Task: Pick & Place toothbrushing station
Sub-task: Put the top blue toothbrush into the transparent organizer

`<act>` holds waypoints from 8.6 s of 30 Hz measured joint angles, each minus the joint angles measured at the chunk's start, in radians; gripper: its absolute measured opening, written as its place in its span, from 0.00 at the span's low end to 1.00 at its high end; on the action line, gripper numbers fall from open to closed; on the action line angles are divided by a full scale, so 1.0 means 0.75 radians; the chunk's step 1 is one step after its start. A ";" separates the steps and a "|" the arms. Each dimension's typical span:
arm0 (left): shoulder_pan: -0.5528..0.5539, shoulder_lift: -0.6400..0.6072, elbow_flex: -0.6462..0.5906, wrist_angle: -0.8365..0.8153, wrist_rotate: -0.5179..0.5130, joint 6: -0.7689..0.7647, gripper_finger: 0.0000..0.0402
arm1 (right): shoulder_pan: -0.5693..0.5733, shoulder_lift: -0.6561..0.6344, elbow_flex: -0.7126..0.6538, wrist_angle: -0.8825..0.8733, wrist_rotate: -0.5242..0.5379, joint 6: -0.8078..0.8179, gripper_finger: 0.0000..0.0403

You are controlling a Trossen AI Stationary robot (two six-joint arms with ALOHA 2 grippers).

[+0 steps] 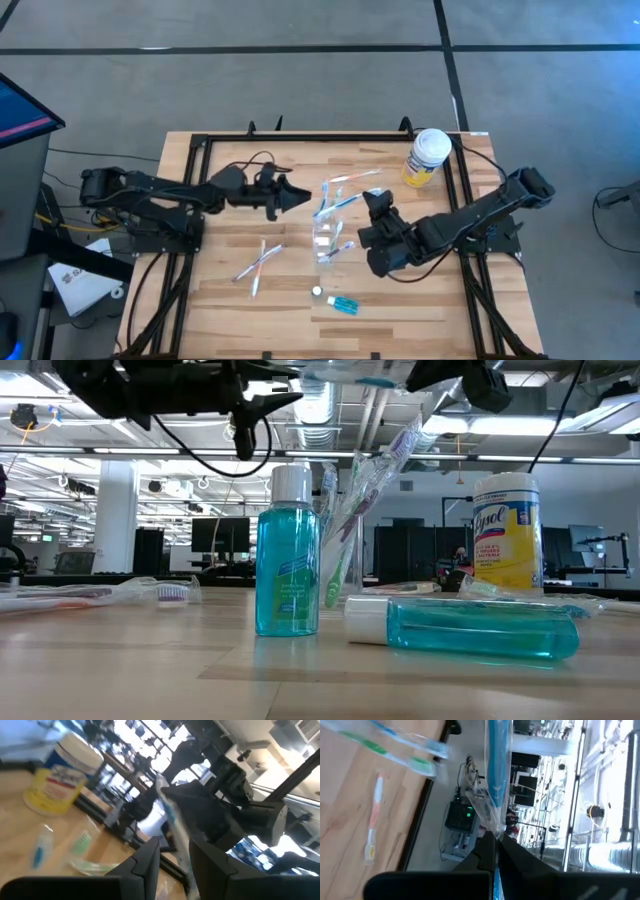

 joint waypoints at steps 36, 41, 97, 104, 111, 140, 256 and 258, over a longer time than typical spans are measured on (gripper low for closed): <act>0.040 0.413 0.352 -0.060 0.534 -0.385 0.25 | 0.062 0.184 -0.001 0.412 0.069 -0.448 0.00; 0.024 0.413 0.352 -0.060 0.534 -0.385 0.25 | 0.071 0.184 -0.001 0.481 0.068 -0.533 0.00; 0.001 0.412 0.349 -0.083 0.511 -0.321 0.09 | 0.070 0.184 0.000 0.566 0.033 -0.546 0.07; 0.002 0.412 0.349 -0.071 0.474 -0.265 0.06 | 0.070 0.184 0.000 0.566 0.117 -0.543 0.10; 0.002 0.412 0.349 -0.070 0.465 -0.242 0.06 | 0.088 0.184 0.000 0.560 0.150 -0.520 0.10; -0.044 0.411 0.349 -0.011 0.214 0.106 0.06 | 0.227 0.011 0.000 -0.252 0.072 0.787 0.12; -0.601 1.068 0.186 0.876 -0.889 0.666 0.08 | 0.165 -0.008 -0.001 -0.733 0.026 1.688 0.12; -0.601 1.067 0.186 0.876 -0.889 0.665 0.09 | 0.165 -0.008 -0.001 -0.733 0.026 1.688 0.12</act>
